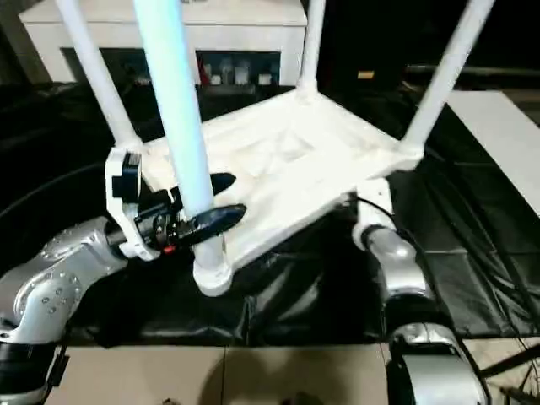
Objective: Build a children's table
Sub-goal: Rotate table base
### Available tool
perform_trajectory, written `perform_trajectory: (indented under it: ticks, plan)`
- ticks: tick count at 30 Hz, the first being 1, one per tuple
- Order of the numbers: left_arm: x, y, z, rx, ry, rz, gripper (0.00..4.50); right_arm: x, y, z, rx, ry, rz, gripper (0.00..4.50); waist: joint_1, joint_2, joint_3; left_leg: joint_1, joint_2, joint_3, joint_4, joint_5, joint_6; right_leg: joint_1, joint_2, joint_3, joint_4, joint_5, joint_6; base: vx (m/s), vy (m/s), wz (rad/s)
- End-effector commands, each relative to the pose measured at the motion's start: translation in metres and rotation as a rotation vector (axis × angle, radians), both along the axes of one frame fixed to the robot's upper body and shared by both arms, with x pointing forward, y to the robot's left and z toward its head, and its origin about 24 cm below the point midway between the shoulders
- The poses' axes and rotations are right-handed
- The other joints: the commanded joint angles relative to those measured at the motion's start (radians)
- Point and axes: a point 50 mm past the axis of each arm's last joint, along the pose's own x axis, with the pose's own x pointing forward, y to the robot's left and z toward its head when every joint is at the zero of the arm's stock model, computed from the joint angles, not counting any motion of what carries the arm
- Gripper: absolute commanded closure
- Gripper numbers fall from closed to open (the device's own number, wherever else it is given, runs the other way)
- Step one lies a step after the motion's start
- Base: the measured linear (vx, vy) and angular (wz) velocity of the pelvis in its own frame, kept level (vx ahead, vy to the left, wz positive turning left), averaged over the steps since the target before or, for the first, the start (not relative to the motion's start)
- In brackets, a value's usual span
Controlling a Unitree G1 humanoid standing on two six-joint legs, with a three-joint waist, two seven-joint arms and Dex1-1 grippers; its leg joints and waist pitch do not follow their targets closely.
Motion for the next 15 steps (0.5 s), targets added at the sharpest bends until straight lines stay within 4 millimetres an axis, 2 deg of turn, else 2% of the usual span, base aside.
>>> perform_trajectory:
  ticks: [1, 3, 5, 7, 9, 10, 15]
  plan:
    - [-0.006, -0.007, 0.007, -0.009, -0.027, -0.047, 0.07, 0.008, 0.025, 0.010, 0.031, -0.037, 0.120, 0.97, 0.006, -0.013, -0.074, -0.011, 0.030, 0.000, -0.071, -0.078, 0.066, 0.063, -0.046, 0.033, -0.061, -0.136, -0.261, 0.000, 0.000, 0.00]
    - [-0.009, -0.010, 0.010, -0.019, -0.031, -0.057, 0.07, 0.007, 0.036, 0.007, 0.043, -0.025, 0.187, 0.97, -0.002, -0.012, -0.074, -0.012, 0.030, 0.001, -0.070, -0.090, 0.066, 0.063, -0.047, 0.034, -0.062, -0.146, -0.266, 0.000, 0.000, 0.00]
    - [-0.011, -0.014, 0.012, -0.021, -0.037, -0.073, 0.07, 0.007, 0.043, 0.004, 0.039, -0.016, 0.233, 0.97, -0.004, -0.016, -0.073, -0.011, 0.030, 0.001, -0.070, -0.086, 0.067, 0.063, -0.045, 0.034, -0.062, -0.143, -0.269, 0.000, 0.000, 0.00]
    - [-0.012, -0.017, 0.014, -0.023, -0.043, -0.083, 0.07, 0.006, 0.049, 0.003, 0.036, -0.014, 0.263, 0.97, -0.004, -0.013, -0.074, -0.012, 0.030, 0.001, -0.069, -0.080, 0.069, 0.063, -0.047, 0.034, -0.062, -0.139, -0.274, 0.000, 0.000, 0.00]
    - [-0.015, -0.031, 0.019, -0.043, -0.059, -0.125, 0.07, 0.002, 0.070, 0.000, 0.057, -0.014, 0.352, 0.97, -0.006, -0.013, -0.075, -0.013, 0.032, 0.001, -0.069, -0.072, 0.074, 0.063, -0.048, 0.035, -0.059, -0.122, -0.283, 0.000, 0.000, 0.00]
    - [-0.015, -0.032, 0.019, -0.047, -0.060, -0.128, 0.07, 0.002, 0.072, -0.001, 0.058, -0.015, 0.358, 0.97, -0.007, -0.014, -0.074, -0.013, 0.032, 0.001, -0.069, -0.072, 0.074, 0.063, -0.047, 0.035, -0.060, -0.120, -0.284, 0.000, 0.000, 0.00]
    - [-0.008, -0.047, 0.025, -0.079, -0.072, -0.113, 0.07, -0.003, 0.095, -0.002, 0.089, -0.020, 0.444, 0.97, -0.011, -0.013, -0.077, -0.013, 0.034, 0.000, -0.069, -0.067, 0.081, 0.063, -0.047, 0.035, -0.057, -0.082, -0.300, 0.000, 0.000, 0.00]
